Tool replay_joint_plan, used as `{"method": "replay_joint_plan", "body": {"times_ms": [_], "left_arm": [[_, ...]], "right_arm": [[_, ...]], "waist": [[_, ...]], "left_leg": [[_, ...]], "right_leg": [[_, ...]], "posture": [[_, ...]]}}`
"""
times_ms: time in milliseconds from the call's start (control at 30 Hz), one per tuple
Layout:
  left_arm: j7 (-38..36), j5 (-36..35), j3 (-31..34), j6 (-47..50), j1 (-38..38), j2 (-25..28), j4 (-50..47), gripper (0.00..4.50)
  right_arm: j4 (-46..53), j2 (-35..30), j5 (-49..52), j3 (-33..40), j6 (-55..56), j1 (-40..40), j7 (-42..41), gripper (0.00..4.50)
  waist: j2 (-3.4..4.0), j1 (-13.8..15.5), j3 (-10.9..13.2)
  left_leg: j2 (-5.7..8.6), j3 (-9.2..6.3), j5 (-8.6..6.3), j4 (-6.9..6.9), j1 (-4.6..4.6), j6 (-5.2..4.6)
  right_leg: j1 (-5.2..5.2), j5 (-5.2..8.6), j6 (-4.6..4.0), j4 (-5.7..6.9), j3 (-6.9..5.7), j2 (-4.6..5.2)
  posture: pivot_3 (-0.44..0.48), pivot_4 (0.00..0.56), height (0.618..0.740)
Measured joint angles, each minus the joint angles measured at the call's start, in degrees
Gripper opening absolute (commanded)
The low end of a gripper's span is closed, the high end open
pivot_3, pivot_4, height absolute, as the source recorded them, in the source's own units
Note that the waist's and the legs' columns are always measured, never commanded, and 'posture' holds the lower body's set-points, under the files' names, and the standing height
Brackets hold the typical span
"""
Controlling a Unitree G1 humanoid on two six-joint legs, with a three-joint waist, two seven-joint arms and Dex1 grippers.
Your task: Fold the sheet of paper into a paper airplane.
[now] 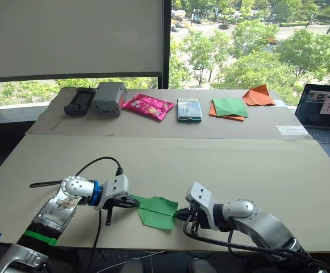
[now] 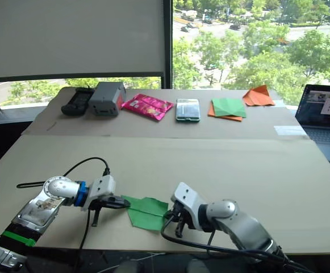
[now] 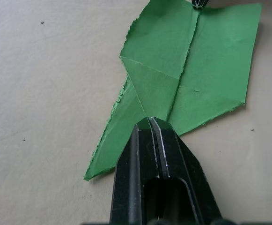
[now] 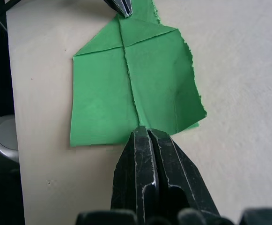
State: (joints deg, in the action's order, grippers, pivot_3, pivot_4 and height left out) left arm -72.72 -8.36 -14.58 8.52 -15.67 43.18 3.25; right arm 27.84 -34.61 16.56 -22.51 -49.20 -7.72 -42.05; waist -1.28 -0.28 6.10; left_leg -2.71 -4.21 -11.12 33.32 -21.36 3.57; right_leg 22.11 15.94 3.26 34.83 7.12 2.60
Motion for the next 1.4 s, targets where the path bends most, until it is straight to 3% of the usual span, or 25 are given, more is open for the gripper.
{"method": "replay_joint_plan", "body": {"times_ms": [233,367,567,767,1200,1400], "left_arm": [[-0.10,-0.03,0.47,-0.25,-0.28,0.01,0.01,0.00],[0.02,0.02,0.88,-0.50,-0.44,0.01,0.19,0.00],[0.01,0.00,0.92,-0.65,-0.46,0.00,0.08,0.00],[0.07,0.01,1.03,-0.56,-0.39,0.03,0.05,0.00],[-3.80,-5.35,1.94,6.64,-0.11,0.12,-4.95,0.00],[-3.04,-2.33,-0.73,3.76,-0.18,-1.47,-2.57,0.00]], "right_arm": [[5.10,-0.15,4.61,5.90,-5.46,1.95,1.76,0.06],[8.59,3.91,6.73,7.30,-3.08,0.79,2.13,0.06],[4.85,7.99,2.45,1.66,2.66,-0.51,5.85,0.06],[-2.44,7.97,-3.32,-1.08,6.65,-0.57,7.95,0.06],[-3.25,6.78,-6.40,-4.53,7.81,-1.58,7.26,0.06],[-3.64,7.12,-6.41,-4.98,7.64,-2.24,7.50,0.06]], "waist": [[0.03,-0.24,0.27],[0.14,-0.87,0.59],[0.09,-0.99,0.63],[0.13,-1.06,0.64],[-0.03,-1.79,0.63],[-0.04,-2.14,0.62]], "left_leg": [[-0.01,0.00,-0.07,-0.01,-0.08,0.12],[-0.04,-0.04,-0.07,-0.03,-0.06,0.11],[-0.03,-0.02,0.02,-0.03,-0.07,-0.02],[-0.04,-0.03,0.03,-0.04,-0.05,-0.05],[-0.05,-0.04,0.02,-0.06,-0.02,-0.03],[-0.06,-0.04,0.16,-0.07,0.00,-0.25]], "right_leg": [[0.12,0.00,0.00,0.01,0.00,-0.01],[0.15,0.00,0.00,0.04,-0.02,-0.07],[0.13,0.00,0.00,0.02,0.00,-0.05],[0.14,0.00,0.00,0.04,0.00,-0.06],[0.11,0.00,0.00,0.05,-0.01,-0.07],[0.11,0.00,0.00,0.06,-0.01,-0.09]], "posture": [[0.000,0.150,0.740],[0.000,0.150,0.740],[0.000,0.150,0.740],[0.000,0.150,0.740],[0.000,0.150,0.740],[0.000,0.150,0.740]]}}
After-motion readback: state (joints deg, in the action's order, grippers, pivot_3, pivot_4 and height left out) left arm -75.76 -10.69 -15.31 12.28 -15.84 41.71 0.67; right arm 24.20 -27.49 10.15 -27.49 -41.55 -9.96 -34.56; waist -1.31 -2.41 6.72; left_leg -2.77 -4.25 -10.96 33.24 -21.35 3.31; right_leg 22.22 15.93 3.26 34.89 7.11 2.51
